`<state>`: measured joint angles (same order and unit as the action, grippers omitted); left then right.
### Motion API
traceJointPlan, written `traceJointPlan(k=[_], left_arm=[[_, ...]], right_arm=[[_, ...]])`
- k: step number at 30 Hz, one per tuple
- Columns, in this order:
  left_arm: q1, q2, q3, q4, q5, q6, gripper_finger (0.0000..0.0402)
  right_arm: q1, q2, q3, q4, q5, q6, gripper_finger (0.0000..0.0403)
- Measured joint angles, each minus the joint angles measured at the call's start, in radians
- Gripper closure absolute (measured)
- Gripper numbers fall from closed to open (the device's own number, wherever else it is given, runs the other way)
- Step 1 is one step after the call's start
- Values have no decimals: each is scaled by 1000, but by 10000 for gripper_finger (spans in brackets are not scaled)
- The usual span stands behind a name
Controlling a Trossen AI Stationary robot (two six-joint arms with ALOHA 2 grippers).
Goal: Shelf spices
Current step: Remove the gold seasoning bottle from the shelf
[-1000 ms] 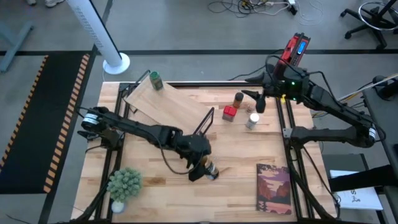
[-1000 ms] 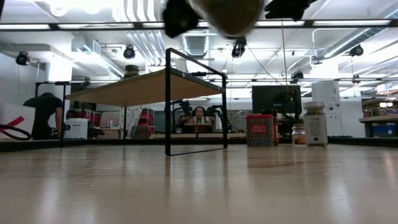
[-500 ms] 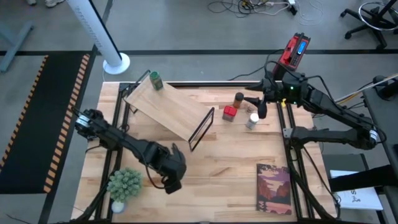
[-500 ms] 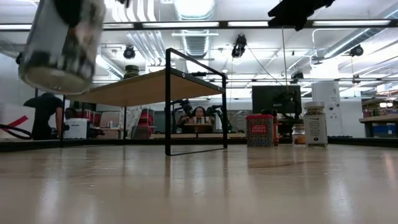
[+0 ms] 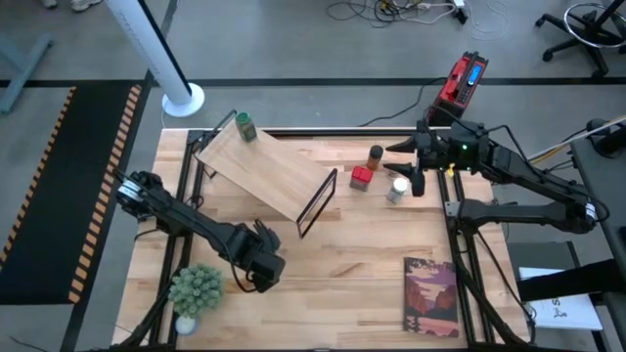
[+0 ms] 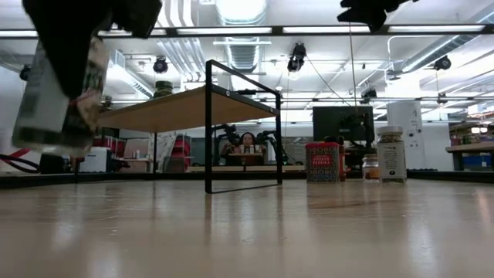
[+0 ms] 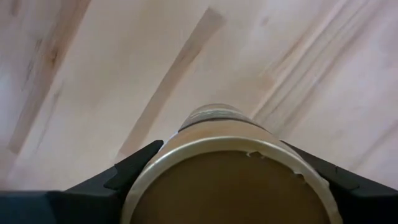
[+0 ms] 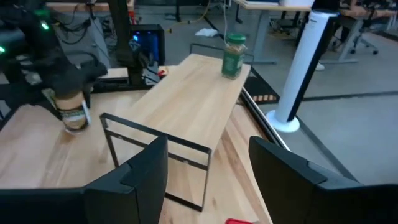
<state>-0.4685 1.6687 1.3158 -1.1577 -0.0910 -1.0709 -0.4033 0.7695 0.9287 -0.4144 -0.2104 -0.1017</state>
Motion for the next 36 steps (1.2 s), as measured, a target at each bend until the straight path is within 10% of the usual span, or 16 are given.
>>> traceJointPlan(k=[24,36], left_arm=[[1,-338,-516,287,-60,-171,126],[1,-373,-514,319,-58,-120,86]], right_arm=[[11,-15,-1,-1,2,-5,201],[11,18,-2,0,3,-11,201]])
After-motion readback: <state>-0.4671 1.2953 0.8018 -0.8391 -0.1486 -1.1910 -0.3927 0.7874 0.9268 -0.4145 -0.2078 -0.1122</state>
